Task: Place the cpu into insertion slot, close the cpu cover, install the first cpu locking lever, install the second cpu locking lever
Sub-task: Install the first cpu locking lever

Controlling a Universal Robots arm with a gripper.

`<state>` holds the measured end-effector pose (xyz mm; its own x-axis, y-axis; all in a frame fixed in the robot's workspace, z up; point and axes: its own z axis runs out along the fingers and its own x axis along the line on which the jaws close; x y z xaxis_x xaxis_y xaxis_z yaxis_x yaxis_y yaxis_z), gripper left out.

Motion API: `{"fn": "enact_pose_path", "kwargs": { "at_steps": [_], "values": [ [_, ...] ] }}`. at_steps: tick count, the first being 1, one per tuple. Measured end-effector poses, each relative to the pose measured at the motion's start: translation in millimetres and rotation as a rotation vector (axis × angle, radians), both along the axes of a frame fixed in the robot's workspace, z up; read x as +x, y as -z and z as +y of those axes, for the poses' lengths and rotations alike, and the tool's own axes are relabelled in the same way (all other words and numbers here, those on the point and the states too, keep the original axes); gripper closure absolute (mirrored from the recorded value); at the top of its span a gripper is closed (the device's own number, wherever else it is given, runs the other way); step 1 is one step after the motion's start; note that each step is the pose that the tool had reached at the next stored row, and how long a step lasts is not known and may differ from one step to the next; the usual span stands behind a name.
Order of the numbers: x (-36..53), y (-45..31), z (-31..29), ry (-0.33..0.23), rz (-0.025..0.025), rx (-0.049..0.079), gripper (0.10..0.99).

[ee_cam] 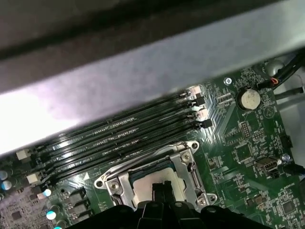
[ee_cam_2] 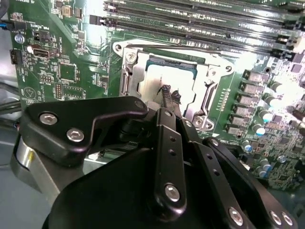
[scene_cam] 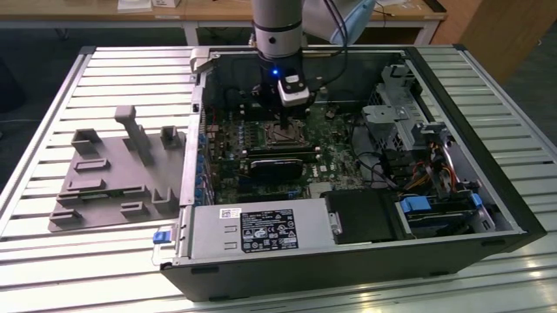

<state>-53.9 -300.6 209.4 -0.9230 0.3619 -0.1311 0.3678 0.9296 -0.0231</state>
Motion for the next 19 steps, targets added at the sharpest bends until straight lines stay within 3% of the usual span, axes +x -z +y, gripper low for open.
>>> {"fn": "enact_pose_path", "kwargs": {
  "at_steps": [7,16,19],
  "values": [
    [-0.2,-2.0,-0.9,-0.023,0.0001,-0.001,0.984],
    [-0.2,-20.4,-0.9,-0.029,0.0000,-0.001,0.984],
    [-0.1,-23.2,-1.0,-0.030,0.0000,-0.001,0.984]
  ]
}}
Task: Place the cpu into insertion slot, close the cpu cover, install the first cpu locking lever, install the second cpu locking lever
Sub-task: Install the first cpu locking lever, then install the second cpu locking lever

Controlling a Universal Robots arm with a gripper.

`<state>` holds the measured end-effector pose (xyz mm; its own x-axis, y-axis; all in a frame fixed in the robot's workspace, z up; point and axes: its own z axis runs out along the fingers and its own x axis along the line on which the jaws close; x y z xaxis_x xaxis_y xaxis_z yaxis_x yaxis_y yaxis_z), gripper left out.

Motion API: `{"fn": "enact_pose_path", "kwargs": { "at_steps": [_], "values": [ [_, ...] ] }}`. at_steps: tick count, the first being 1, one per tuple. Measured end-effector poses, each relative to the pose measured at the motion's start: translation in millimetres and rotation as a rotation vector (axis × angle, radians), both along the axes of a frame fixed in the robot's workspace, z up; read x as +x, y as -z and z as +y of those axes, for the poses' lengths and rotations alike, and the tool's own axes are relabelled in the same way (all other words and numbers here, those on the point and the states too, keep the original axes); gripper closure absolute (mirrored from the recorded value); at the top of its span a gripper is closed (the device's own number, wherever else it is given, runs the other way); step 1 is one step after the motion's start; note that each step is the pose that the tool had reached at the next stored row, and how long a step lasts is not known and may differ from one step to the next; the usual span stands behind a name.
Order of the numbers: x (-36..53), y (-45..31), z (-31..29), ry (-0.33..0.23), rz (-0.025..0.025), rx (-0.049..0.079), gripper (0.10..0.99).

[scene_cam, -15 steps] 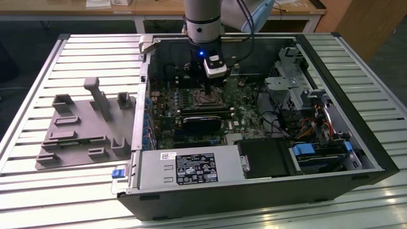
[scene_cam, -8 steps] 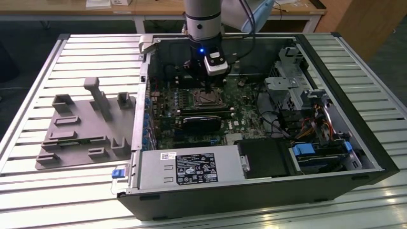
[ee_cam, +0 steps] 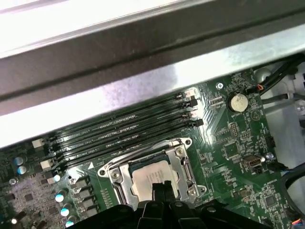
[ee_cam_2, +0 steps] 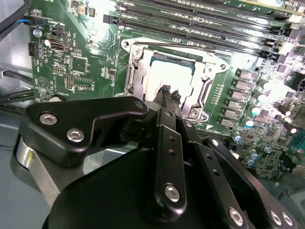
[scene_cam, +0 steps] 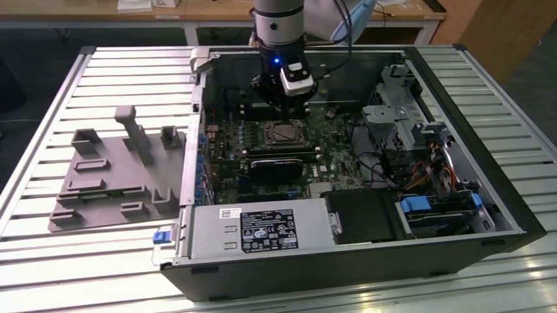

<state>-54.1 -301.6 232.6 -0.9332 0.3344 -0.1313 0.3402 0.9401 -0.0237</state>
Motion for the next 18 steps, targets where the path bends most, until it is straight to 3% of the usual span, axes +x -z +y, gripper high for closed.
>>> {"fn": "enact_pose_path", "kwargs": {
  "at_steps": [9,18],
  "values": [
    [0.3,-1.4,-6.1,0.000,0.0001,0.000,0.984],
    [0.3,-1.3,-6.7,0.000,0.0000,0.000,0.984]
  ]
}}
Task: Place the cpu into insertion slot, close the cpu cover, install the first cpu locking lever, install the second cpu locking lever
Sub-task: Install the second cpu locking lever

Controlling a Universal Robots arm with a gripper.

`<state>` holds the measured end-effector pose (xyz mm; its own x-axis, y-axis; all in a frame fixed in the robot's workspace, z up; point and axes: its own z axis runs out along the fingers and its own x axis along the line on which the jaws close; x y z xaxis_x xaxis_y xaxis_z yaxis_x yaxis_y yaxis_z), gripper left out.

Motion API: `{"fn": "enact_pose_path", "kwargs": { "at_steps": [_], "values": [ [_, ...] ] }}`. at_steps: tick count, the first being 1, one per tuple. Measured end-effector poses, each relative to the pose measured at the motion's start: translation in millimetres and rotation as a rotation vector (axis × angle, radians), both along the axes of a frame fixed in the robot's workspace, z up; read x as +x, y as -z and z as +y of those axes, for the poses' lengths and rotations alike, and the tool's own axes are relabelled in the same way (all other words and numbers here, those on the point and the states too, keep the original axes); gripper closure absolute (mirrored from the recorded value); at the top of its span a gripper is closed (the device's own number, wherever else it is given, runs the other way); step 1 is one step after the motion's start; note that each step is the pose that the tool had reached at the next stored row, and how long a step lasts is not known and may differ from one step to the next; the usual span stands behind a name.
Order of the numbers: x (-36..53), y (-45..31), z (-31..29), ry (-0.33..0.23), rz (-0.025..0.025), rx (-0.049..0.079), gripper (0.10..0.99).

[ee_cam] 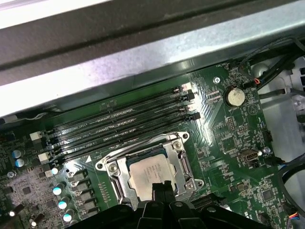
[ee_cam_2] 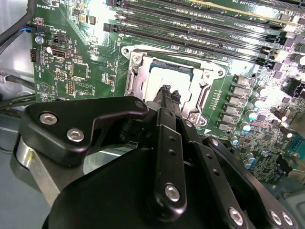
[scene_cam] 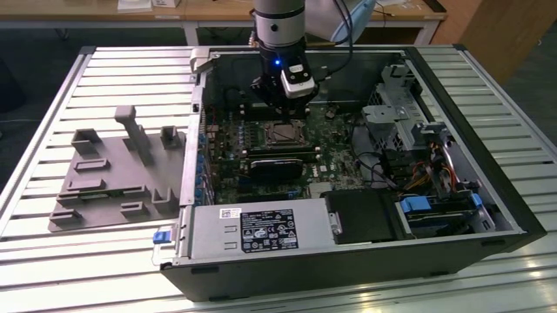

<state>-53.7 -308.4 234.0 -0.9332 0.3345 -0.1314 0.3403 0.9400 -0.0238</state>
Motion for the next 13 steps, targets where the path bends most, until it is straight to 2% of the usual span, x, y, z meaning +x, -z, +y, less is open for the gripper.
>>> {"fn": "enact_pose_path", "kwargs": {
  "at_steps": [5,13],
  "values": [
    [0.0,-0.1,-1.2,0.000,0.0001,0.000,0.984],
    [0.0,0.0,-10.3,0.000,0.0000,0.000,0.984]
  ]
}}
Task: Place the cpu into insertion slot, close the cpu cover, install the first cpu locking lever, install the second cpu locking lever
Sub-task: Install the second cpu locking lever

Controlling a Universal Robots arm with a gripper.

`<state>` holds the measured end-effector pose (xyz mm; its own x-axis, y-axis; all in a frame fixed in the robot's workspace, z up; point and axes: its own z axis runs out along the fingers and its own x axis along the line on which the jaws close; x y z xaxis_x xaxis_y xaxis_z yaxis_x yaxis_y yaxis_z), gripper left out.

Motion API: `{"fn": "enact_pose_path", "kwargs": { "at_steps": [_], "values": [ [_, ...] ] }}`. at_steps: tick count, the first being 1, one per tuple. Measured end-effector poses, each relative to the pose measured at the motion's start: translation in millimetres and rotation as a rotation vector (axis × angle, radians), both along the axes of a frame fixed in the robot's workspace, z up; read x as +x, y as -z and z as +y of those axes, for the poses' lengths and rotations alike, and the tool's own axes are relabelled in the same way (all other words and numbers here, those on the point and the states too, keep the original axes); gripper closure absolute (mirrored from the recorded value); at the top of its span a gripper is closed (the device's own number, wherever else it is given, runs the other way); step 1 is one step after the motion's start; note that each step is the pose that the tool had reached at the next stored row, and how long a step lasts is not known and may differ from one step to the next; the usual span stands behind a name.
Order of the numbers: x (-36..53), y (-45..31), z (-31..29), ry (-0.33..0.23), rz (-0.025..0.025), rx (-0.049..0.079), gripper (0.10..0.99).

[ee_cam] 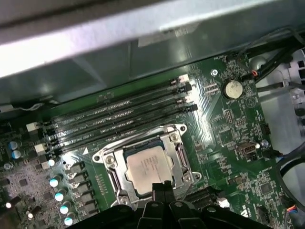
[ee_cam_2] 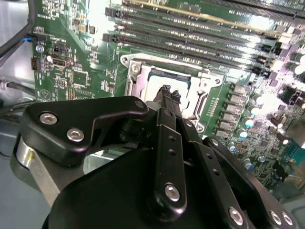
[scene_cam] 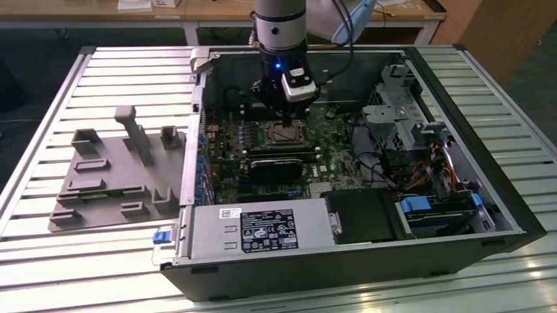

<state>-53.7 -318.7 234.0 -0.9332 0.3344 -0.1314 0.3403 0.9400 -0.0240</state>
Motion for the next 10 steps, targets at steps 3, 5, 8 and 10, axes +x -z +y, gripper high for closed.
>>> {"fn": "enact_pose_path", "kwargs": {
  "at_steps": [3,5,8,10],
  "values": [
    [0.0,0.0,-4.1,0.000,0.0000,0.000,0.984],
    [0.0,0.0,-6.6,0.000,0.0000,0.000,0.984],
    [0.0,0.0,-9.5,0.000,0.0000,-0.001,0.984],
    [0.0,0.0,-12.3,0.000,0.0000,-0.002,0.984]
  ]
}}
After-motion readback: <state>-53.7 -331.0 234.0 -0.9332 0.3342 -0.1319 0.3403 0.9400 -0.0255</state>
